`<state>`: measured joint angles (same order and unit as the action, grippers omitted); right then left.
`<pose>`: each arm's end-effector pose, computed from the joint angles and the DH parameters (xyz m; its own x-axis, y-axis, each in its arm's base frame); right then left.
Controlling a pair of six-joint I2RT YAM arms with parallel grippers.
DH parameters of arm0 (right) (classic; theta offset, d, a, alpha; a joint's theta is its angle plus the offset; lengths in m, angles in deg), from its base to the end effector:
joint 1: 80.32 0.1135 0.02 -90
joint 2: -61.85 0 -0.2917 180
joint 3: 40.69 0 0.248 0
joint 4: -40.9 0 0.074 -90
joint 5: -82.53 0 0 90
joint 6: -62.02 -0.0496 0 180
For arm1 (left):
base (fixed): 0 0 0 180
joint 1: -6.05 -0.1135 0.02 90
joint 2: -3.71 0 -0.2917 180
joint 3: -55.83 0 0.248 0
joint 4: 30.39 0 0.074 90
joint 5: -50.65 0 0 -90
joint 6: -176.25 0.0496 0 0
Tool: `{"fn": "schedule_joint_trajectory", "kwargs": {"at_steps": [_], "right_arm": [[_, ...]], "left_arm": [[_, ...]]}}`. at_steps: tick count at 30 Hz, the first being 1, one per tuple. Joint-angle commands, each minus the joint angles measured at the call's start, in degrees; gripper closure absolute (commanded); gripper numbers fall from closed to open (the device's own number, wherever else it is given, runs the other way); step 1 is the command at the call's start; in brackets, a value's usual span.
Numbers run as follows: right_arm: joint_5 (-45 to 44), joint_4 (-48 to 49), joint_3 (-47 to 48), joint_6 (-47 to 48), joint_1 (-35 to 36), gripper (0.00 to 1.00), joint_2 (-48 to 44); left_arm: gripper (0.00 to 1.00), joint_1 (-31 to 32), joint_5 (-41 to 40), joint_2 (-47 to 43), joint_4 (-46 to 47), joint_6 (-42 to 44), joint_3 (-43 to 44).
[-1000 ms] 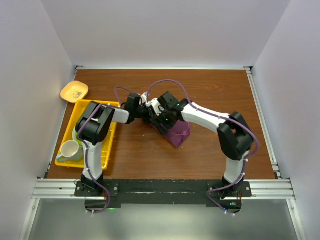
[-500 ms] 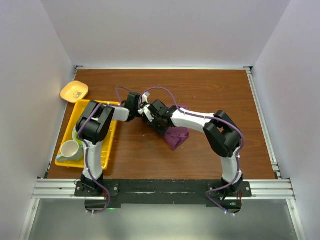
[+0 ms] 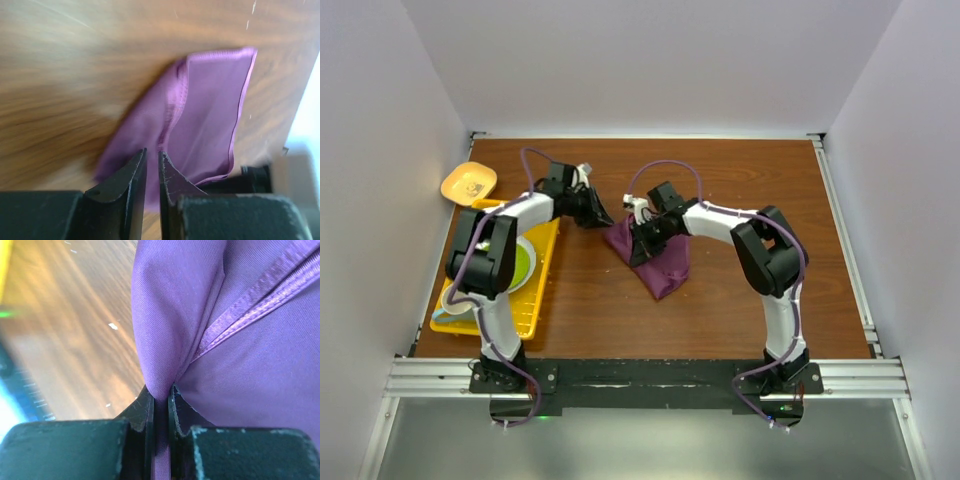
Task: Fold the napkin, place the utensils inside, and roll it up
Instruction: Roll the napkin with the utensil
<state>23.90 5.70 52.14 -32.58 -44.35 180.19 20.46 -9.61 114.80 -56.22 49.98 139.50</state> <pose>0.3403 0.2789 0.1620 -0.7603 -0.4672 -0.4512 -0.6487 0.5808 0.4918 0.3960 -0.1271 0.1777 -0.9236 -0.2930 -0.2473 -0.0531 0.7364 -0.6744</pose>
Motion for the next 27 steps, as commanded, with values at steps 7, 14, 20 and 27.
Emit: {"fn": "schedule_joint_trajectory", "kwargs": {"at_steps": [7, 14, 20, 27], "right_arm": [[30.49, 14.85, -7.46, -20.71, -11.09, 1.0, 9.97], [29.28, 16.37, -9.22, -16.87, -12.67, 1.0, 11.12], [24.88, 9.43, -9.48, -8.7, -12.59, 1.0, 9.36], [19.78, 7.83, -10.62, -4.02, -12.32, 1.0, 5.85]], "left_arm": [[0.82, 0.52, 6.64, -9.14, 16.39, -4.85, -9.1], [0.85, 6.67, 8.15, -4.57, 38.8, -13.47, -15.0], [0.87, 8.17, 5.78, -1.4, 40.41, -14.18, -13.69], [0.9, 8.44, 3.49, 0.44, 33.11, -12.59, -12.36]]}}
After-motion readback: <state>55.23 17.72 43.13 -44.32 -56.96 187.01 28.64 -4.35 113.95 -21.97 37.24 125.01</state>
